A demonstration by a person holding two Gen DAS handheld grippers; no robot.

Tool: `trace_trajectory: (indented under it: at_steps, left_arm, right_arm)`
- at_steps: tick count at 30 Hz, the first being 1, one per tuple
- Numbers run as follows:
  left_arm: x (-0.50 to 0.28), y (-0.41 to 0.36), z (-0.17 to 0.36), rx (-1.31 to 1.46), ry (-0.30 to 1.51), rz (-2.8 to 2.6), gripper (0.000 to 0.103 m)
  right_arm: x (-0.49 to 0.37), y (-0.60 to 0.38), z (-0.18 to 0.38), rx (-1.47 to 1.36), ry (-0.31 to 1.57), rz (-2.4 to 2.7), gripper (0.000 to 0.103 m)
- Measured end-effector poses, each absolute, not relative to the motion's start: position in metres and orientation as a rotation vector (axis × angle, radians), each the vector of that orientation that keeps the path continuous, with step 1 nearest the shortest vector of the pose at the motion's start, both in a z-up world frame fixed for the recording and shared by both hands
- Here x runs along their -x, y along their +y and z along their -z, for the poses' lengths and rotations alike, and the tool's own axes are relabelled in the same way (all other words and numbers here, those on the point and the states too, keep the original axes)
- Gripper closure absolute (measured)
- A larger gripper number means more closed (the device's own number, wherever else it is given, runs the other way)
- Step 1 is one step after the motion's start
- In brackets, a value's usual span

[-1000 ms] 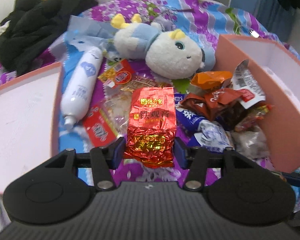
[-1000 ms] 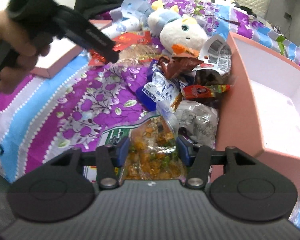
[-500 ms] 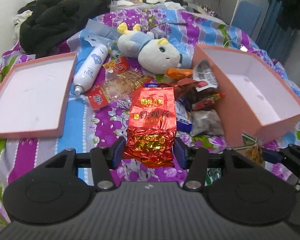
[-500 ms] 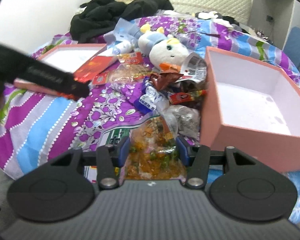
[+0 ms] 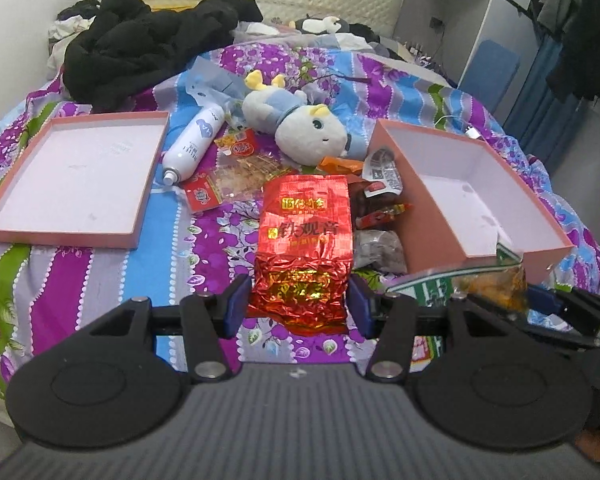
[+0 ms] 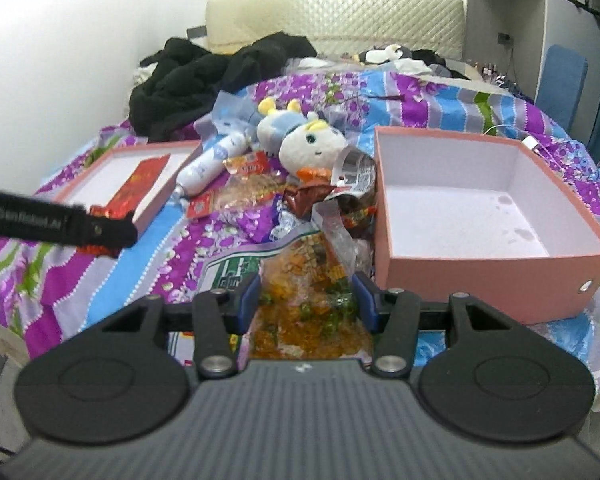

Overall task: Organize snacks
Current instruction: 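Carry the red packet and green bag over the deep pink box with both tools, then open the left tool over the box while the right tool releases the green bag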

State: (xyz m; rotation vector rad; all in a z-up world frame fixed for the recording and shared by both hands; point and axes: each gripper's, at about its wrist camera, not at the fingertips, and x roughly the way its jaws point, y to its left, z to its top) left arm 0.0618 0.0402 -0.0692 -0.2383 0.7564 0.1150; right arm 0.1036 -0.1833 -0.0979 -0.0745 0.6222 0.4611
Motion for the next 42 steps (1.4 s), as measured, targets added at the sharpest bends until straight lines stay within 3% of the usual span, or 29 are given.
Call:
trace_trajectory:
  at_steps: [17, 42]
  left_arm:
    - [-0.07, -0.029, 0.053, 0.257, 0.735, 0.057, 0.045]
    - [-0.307, -0.099, 0.056, 0.154, 0.781, 0.2, 0.045]
  right_arm:
    - [-0.083, -0.257, 0.065, -0.004, 0.6, -0.296, 0.05]
    - [-0.253, -0.322, 0.079, -0.034, 0.603, -0.182, 0.05]
